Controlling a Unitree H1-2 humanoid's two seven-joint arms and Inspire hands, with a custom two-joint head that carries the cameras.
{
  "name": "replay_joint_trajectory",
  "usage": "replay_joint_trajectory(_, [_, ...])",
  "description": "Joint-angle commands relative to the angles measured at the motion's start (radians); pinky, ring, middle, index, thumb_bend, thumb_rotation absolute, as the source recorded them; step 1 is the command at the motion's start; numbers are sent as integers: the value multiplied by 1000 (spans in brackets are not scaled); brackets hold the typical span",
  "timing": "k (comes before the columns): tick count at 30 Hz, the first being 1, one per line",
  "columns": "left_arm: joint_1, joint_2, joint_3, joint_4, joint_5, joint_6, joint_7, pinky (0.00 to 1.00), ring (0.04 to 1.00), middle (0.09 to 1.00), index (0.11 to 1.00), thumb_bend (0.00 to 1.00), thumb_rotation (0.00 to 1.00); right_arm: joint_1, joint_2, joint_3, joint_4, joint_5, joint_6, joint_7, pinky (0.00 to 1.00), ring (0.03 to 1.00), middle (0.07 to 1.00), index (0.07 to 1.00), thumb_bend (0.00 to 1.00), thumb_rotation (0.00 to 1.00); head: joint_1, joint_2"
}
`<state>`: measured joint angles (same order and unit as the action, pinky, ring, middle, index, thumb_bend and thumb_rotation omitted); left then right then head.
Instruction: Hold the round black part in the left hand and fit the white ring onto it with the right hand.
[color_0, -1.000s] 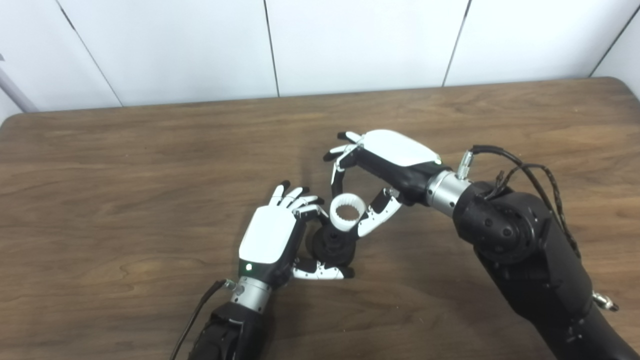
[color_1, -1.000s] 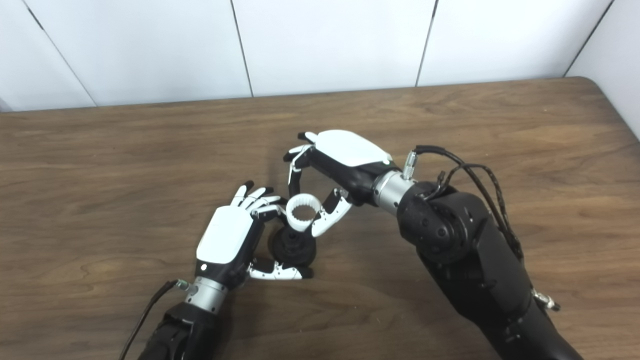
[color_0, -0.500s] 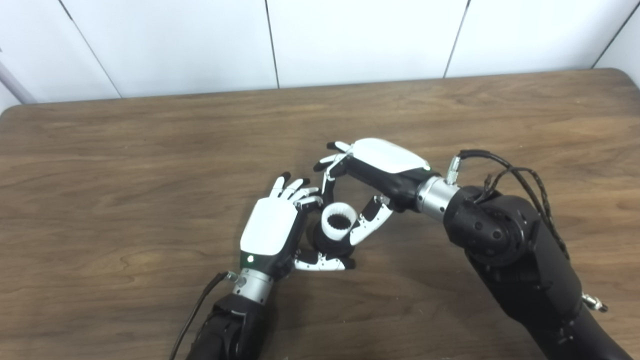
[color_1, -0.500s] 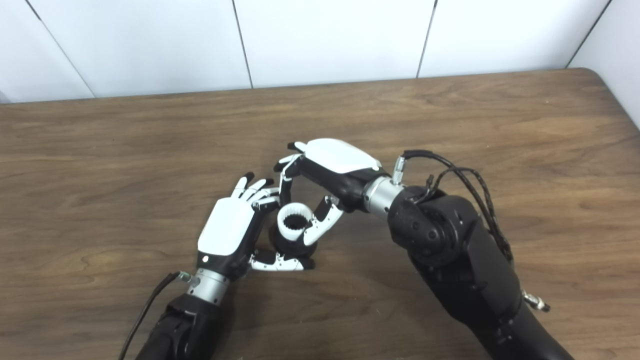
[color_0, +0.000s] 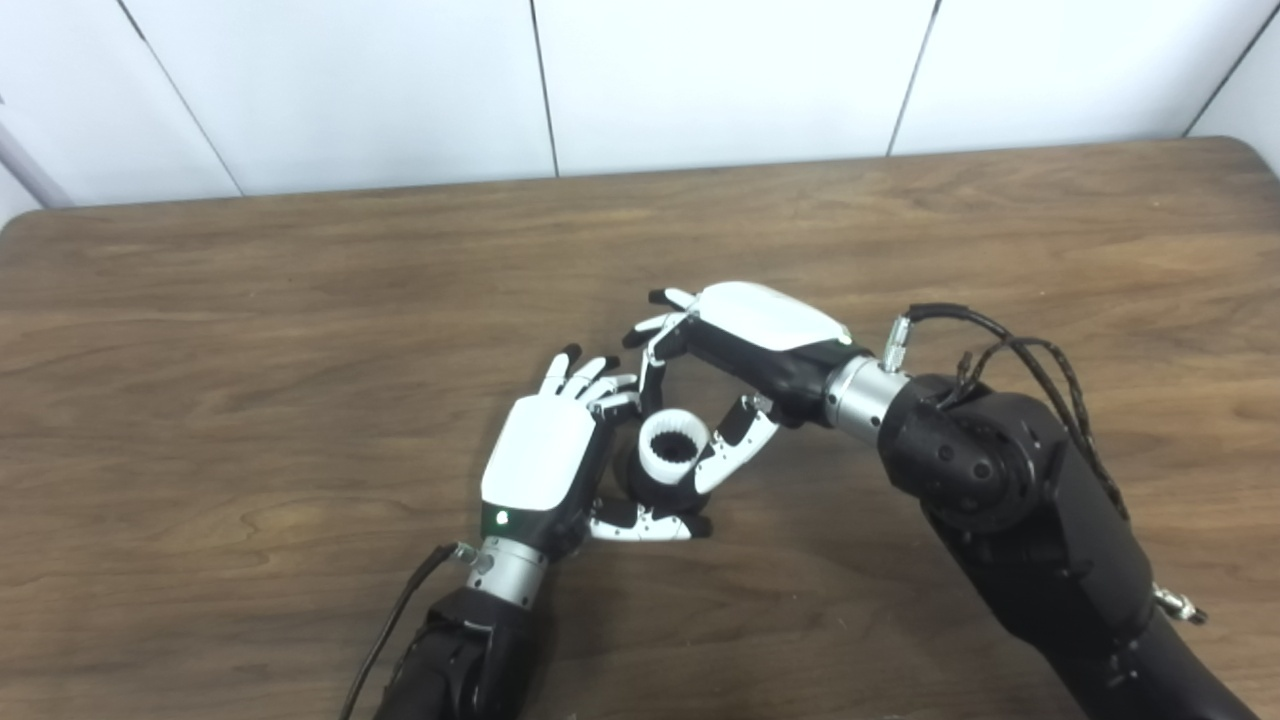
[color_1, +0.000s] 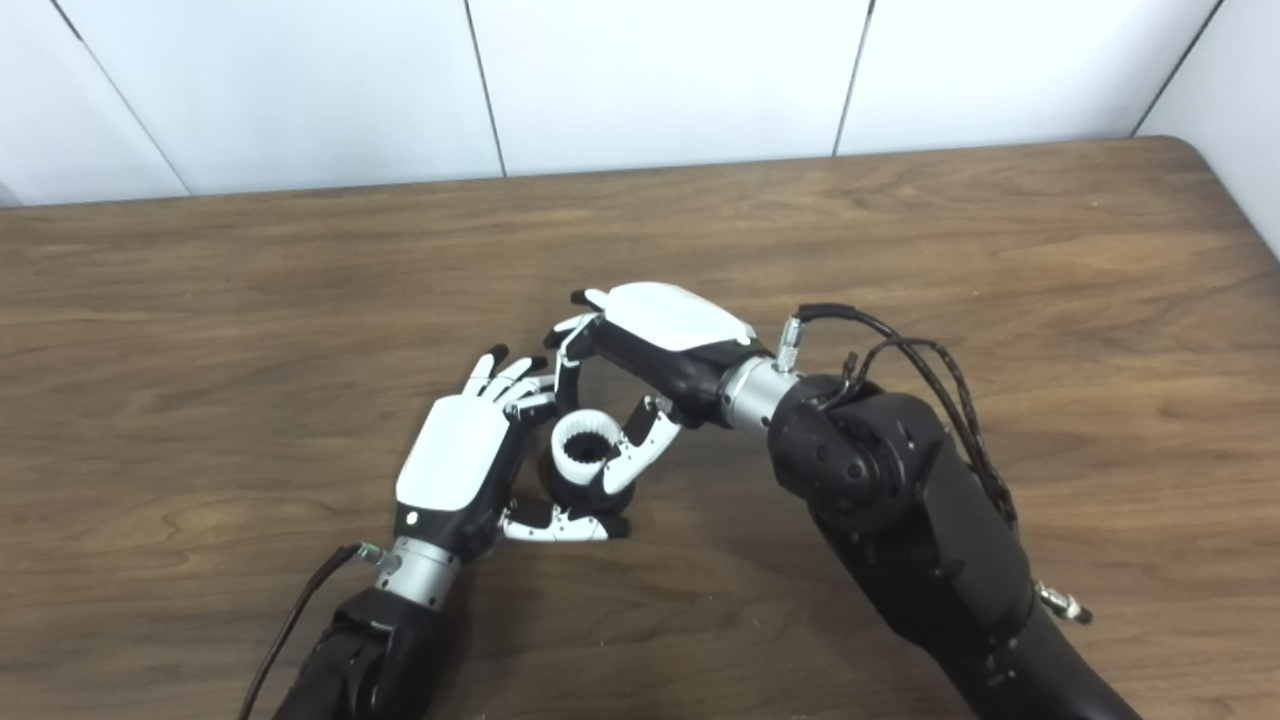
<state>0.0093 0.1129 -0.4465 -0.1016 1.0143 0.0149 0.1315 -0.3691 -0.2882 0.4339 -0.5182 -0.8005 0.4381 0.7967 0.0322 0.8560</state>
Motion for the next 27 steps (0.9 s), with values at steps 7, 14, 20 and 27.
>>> replay_joint_trajectory(7, [4, 3, -12, 1, 10, 2, 4, 1000, 893, 785, 484, 525, 57, -19, 15, -3, -5, -16, -26, -31, 1000, 1000, 863, 484, 523, 132, 1, 2])
replay_joint_trajectory(14, [6, 3, -12, -3, 6, 2, 4, 1000, 891, 783, 484, 525, 56, -17, 20, -5, 7, -17, -34, -35, 1000, 1000, 862, 484, 523, 131, -9, 0])
replay_joint_trajectory(20, [5, 5, -12, -5, 7, 4, 2, 1000, 894, 784, 484, 525, 56, -13, 23, -5, 14, -19, -34, -35, 1000, 1000, 862, 484, 523, 131, -11, 3])
replay_joint_trajectory(27, [3, 7, -12, -3, 9, 1, 9, 1000, 890, 782, 483, 525, 56, -4, 27, -1, 23, -27, -30, -31, 1000, 1000, 865, 484, 523, 131, -11, 3])
